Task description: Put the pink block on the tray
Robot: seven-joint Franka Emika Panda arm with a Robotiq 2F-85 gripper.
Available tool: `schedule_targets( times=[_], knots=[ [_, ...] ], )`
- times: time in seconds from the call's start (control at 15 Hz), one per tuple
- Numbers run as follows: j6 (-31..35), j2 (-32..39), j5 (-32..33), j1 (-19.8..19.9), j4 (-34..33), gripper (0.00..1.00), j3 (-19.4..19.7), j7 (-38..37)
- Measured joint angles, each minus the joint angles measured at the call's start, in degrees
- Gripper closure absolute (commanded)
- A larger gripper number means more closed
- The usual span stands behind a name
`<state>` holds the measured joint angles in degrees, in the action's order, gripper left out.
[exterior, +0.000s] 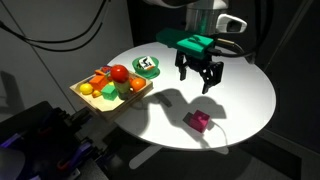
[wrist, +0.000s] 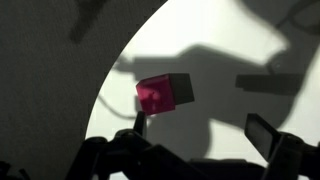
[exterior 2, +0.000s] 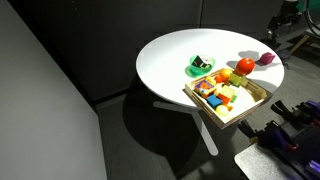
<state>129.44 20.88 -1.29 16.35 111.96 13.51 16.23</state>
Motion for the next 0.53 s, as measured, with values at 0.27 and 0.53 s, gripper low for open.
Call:
schedule_targets(
  times=[0.27,0.53],
  knots=[
    [0.13,3.95,-0.10,1.57,-3.12,0.00,-0.32,0.00],
    [0.55,6.83,-0.10,2.43,-5.54,0.00,-0.40,0.00]
  ],
)
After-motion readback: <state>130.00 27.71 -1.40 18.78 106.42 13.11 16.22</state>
